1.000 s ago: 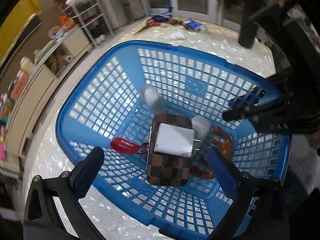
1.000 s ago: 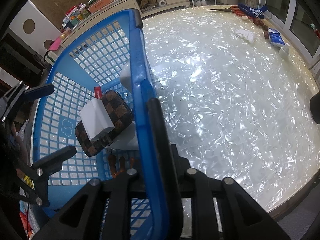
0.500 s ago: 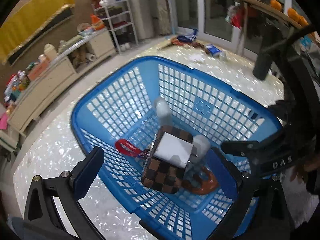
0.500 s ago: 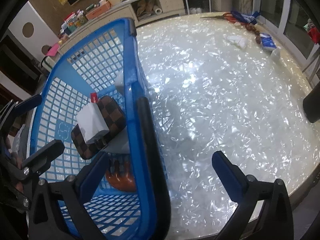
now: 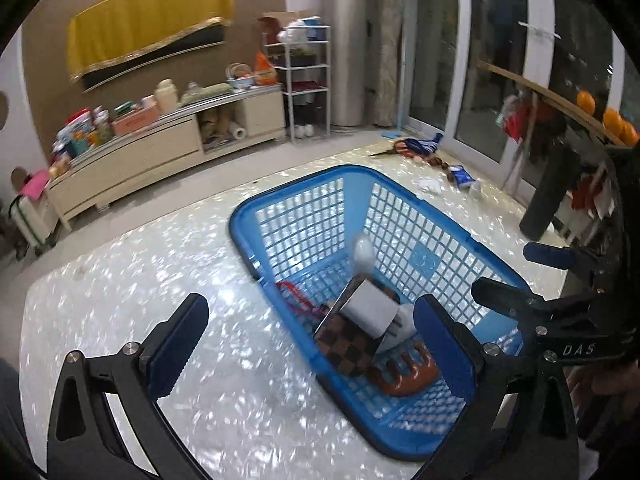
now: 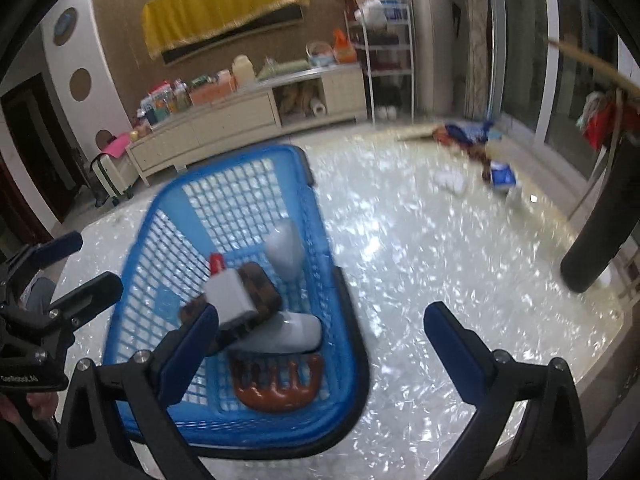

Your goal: Organize rigid objects

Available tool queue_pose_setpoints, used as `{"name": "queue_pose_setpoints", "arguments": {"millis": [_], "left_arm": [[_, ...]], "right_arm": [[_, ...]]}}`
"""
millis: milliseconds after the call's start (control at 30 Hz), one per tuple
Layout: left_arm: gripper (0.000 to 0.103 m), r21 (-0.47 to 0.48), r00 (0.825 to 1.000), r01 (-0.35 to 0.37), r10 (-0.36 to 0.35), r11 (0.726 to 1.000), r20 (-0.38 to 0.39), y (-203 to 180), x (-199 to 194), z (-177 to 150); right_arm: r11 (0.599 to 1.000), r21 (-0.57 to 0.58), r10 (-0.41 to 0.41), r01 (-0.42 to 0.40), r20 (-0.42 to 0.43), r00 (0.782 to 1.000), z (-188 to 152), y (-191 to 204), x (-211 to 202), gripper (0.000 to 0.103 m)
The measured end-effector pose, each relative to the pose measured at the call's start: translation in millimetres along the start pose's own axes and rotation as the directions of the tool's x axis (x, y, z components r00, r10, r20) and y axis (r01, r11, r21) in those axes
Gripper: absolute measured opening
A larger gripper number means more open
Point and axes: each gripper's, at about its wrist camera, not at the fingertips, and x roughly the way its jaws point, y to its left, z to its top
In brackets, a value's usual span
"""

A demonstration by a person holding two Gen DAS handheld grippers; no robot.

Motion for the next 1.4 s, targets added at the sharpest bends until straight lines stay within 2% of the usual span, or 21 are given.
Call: {"name": "queue_pose_setpoints", "arguments": {"millis": [133, 433, 800, 1067, 1400], "left_arm": [[0.103, 0.007, 0.999, -0.04, 0.04, 0.999, 0.019, 5.7, -20.0, -11.5], [0.103, -0.067, 0.993, -0.072, 0.078, 0.995, 0.085, 34.3, -87.5, -31.1], [0.103, -0.153, 0.973, -0.119, 0.145, 0.981, 0.178, 62.5, -173.0, -53.7], [0.103, -0.177, 0.971, -0.109, 0.143, 0.978, 0.191, 64.3, -196.2, -66.0], [0.103, -0.17, 0.965, -0.108, 0.144, 0.98, 0.219, 60.5, -205.7, -65.8]], "right_arm": [[0.999, -0.038, 0.018, -0.018, 0.007, 1.0, -3.7, 28.2, -15.2, 0.103], [0.996, -0.088, 0.028, -0.022, 0.061, 0.998, -13.8, 73.9, -55.6, 0.103], [0.985, -0.163, 0.081, -0.053, 0.169, 0.982, -20.7, 114.1, -111.6, 0.103], [0.983, -0.172, 0.103, -0.071, 0.184, 0.977, -28.8, 118.4, -120.6, 0.103], [0.981, -0.187, 0.089, -0.052, 0.193, 0.977, -27.2, 122.3, -125.8, 0.103]]}}
